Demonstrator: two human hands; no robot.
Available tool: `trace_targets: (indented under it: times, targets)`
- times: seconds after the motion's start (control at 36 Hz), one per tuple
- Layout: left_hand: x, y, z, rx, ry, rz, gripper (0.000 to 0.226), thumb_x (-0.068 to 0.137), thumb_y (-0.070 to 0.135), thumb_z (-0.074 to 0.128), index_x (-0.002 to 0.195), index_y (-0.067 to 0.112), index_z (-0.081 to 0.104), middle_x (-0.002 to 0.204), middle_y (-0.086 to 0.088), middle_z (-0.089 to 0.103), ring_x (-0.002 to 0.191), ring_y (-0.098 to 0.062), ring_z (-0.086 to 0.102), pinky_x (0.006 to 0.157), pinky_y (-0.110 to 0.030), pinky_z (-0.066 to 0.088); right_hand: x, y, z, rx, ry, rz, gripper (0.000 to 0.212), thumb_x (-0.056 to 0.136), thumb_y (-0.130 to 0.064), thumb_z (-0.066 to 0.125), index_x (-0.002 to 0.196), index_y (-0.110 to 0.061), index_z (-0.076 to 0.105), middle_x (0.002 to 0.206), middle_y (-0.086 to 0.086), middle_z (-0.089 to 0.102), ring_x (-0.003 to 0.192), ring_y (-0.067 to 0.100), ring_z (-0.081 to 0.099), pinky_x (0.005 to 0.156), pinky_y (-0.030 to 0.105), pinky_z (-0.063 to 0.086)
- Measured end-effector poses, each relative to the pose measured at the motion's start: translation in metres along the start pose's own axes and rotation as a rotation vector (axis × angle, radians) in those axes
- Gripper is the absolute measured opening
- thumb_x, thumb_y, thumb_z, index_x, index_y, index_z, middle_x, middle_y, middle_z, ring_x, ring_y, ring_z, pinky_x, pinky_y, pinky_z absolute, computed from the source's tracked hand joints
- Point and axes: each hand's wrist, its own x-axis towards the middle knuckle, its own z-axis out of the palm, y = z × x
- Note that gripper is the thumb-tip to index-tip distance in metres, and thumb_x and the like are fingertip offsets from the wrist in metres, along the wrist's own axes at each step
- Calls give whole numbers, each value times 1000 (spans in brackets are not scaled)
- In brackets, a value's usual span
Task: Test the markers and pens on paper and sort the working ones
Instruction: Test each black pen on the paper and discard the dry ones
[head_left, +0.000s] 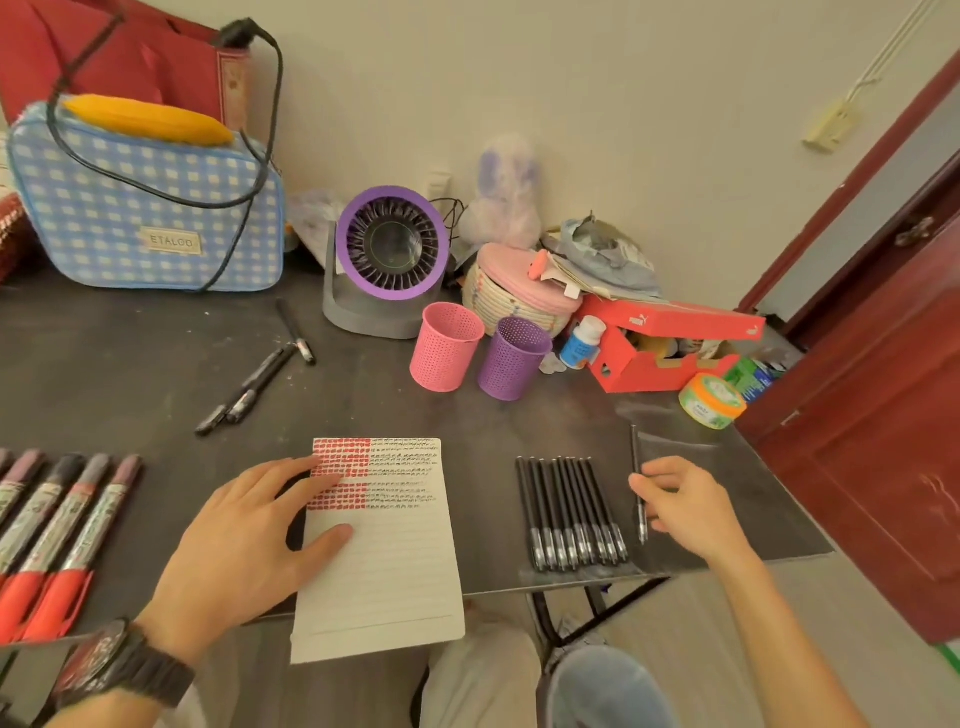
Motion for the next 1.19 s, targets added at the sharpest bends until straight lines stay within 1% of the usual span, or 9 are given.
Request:
trace_targets:
  times: [0.08, 0.19, 0.36, 0.47, 0.81, 0.92, 1.03, 1.11, 1.19]
  targets:
    - [1, 1, -2, -12, -7, -2, 77, 83, 83, 29, 139, 39, 57, 148, 12, 51, 136, -17, 46, 112, -45, 40, 9, 3, 4, -120, -52, 34, 12, 89, -38, 75, 95, -31, 68, 72, -11, 75, 63, 9, 73, 71, 40, 64]
    - [0, 3, -6, -16, -23, -9, 80, 81, 84, 26, 141, 40, 54, 149, 12, 49, 138, -17, 44, 114, -46, 38, 17, 4, 13, -201, -101, 52, 9, 89, -38, 74, 91, -34, 67, 65, -13, 74, 62, 7, 72, 74, 39, 64]
    - [0, 5, -10, -17, -36, -16, 85, 79, 86, 22, 144, 40, 52, 151, 13, 46, 141, -16, 41, 115, -45, 35, 19, 2, 20, -306, -129, 39, 8, 89, -44, 70, 86, -40, 65, 64, -16, 73, 76, 8, 72, 80, 41, 61]
    - [0, 6, -10, -21, -39, -15, 85, 79, 85, 23, 143, 38, 53, 151, 13, 47, 140, -17, 42, 115, -44, 35, 17, 1, 19, -342, -141, 32, 8, 91, -46, 66, 88, -40, 68, 61, -22, 70, 74, 5, 70, 79, 35, 58]
    - [0, 6, -10, -30, -35, -4, 84, 80, 84, 24, 142, 37, 55, 149, 11, 49, 138, -17, 44, 114, -45, 37, 9, 1, 19, -338, -138, 29, 3, 92, -40, 67, 93, -38, 69, 70, -15, 72, 73, 3, 70, 83, 34, 54]
    - [0, 5, -11, -22, -37, -8, 84, 80, 85, 22, 143, 39, 52, 150, 14, 47, 139, -15, 42, 115, -43, 36, 9, 0, 19, -334, -128, 50, 7, 94, -43, 63, 93, -39, 68, 69, -14, 73, 82, 9, 69, 80, 34, 54]
    - [0, 2, -10, -18, -41, -17, 83, 81, 86, 21, 145, 42, 48, 152, 17, 43, 141, -12, 39, 116, -40, 33, 2, -7, 25, -320, -28, 18, 9, 97, -43, 60, 100, -37, 66, 89, -19, 65, 87, 13, 62, 73, 31, 46]
    - [0, 0, -8, -28, -42, -23, 81, 82, 86, 22, 146, 44, 45, 154, 19, 39, 142, -8, 35, 118, -37, 30, -16, -17, 38, -144, 114, -79, 5, 97, -35, 62, 101, -35, 66, 94, -15, 67, 87, 8, 63, 73, 32, 45]
    - [-1, -1, -7, -43, -28, -26, 79, 82, 86, 23, 146, 45, 44, 154, 20, 38, 143, -7, 33, 118, -36, 27, -43, -34, 61, 33, 187, -174, 11, 94, -30, 67, 94, -41, 65, 93, -14, 68, 80, -2, 62, 68, 23, 43]
